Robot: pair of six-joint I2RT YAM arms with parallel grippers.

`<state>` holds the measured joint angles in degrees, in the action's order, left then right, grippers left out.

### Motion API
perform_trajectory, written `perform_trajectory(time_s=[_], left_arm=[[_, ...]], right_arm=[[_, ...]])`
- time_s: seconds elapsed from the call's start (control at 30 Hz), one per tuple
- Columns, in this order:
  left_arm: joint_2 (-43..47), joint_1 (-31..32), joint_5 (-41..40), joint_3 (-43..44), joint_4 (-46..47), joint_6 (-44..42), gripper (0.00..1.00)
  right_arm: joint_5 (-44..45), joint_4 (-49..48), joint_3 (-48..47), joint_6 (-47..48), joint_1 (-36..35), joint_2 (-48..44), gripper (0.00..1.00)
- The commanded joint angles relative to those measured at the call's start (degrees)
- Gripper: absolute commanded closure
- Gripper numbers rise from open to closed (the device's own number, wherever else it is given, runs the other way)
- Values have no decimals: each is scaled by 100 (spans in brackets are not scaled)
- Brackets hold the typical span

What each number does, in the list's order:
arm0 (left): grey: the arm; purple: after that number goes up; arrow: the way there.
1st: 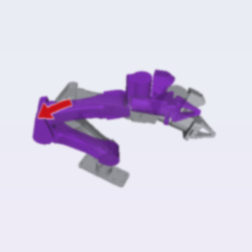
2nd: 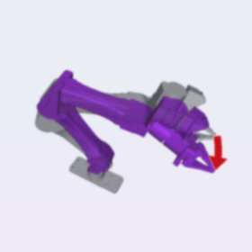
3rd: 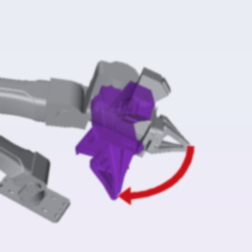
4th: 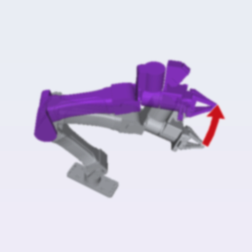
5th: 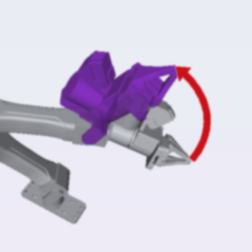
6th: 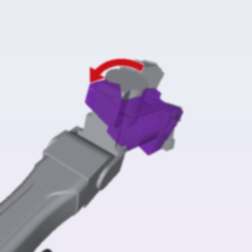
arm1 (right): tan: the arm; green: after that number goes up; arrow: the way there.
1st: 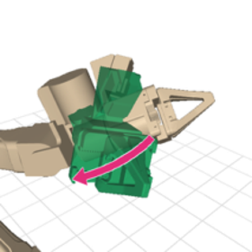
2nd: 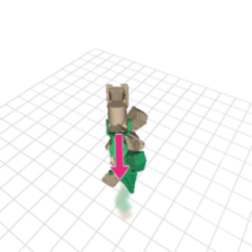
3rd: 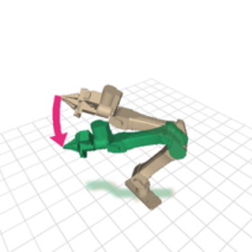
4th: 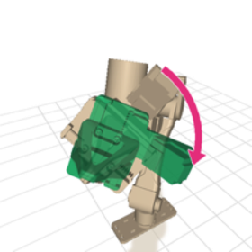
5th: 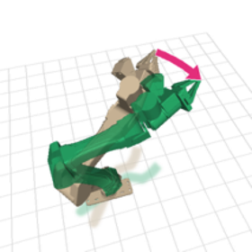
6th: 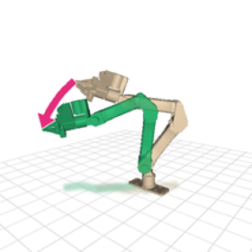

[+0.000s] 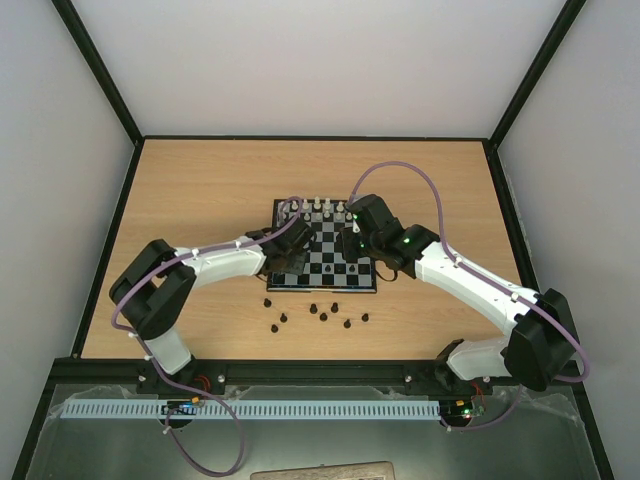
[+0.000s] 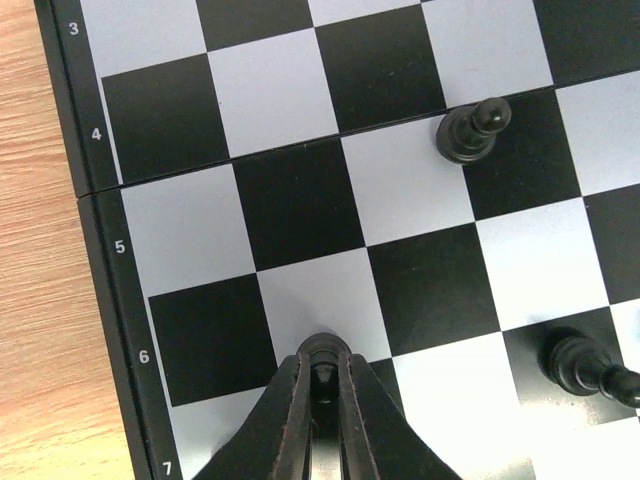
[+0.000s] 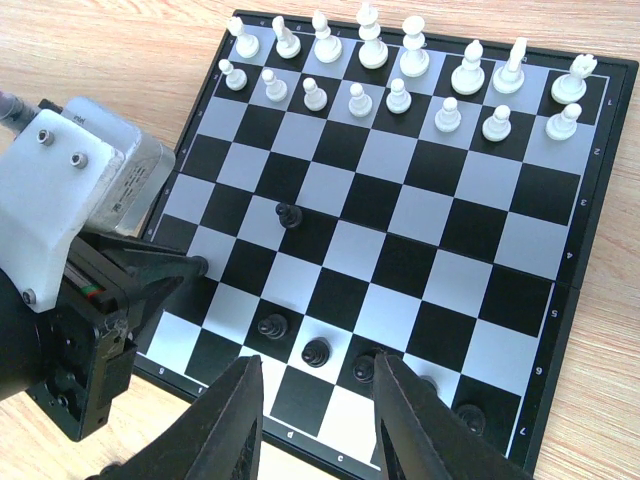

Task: Set up the chess pieces on the board
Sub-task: Move the chess piece to the chessboard.

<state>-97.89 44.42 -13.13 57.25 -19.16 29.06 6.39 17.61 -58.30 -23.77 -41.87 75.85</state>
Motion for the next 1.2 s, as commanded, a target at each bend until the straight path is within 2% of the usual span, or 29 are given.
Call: perform_trajectory(time_s=[0.0, 0.9, 1.17], left_arm=[[120, 102, 64, -153, -132, 145, 97], [373, 380, -71, -456, -256, 439, 93], [429, 383, -216, -398, -312, 454, 80]], right_arm=[[-49, -12, 69, 39, 8, -35, 69], [-66, -12, 74, 37, 9, -36, 69], [-68, -12, 86, 41, 5, -43, 69]])
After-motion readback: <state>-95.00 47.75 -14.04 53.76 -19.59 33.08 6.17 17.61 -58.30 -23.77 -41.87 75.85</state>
